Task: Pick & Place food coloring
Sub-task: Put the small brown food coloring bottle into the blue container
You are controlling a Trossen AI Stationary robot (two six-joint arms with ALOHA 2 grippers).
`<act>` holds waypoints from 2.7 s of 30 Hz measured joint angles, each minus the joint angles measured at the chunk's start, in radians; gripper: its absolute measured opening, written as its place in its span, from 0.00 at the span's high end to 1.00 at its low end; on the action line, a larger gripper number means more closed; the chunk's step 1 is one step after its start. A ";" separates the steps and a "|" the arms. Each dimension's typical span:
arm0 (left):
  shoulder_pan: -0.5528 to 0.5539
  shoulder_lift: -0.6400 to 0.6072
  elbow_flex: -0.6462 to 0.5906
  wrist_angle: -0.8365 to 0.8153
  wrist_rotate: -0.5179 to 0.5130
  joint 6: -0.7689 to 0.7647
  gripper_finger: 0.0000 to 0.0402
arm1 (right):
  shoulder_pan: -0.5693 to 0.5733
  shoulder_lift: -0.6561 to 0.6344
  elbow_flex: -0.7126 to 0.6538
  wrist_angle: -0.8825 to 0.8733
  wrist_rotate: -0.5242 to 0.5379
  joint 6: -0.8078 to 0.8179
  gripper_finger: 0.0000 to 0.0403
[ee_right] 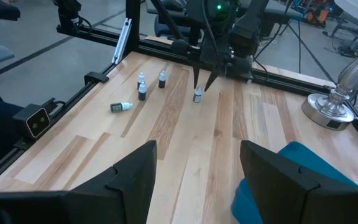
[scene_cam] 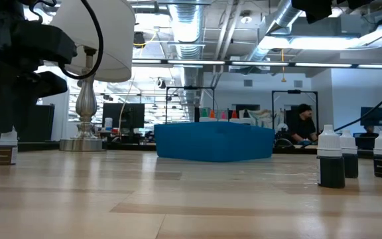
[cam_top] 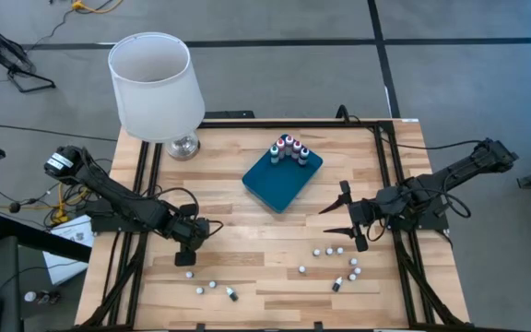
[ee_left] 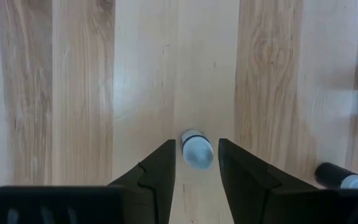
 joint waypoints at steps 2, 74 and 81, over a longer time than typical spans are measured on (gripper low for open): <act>0.000 0.000 0.000 0.000 -0.001 -0.002 0.72 | 0.000 0.000 0.000 0.000 0.000 0.000 0.45; 0.087 -0.002 -0.002 0.132 -0.002 0.064 0.86 | 0.000 0.000 0.000 -0.014 0.000 0.000 0.45; 0.200 -0.002 0.150 0.159 -0.056 0.276 0.87 | 0.000 0.000 0.000 -0.014 0.000 -0.001 0.45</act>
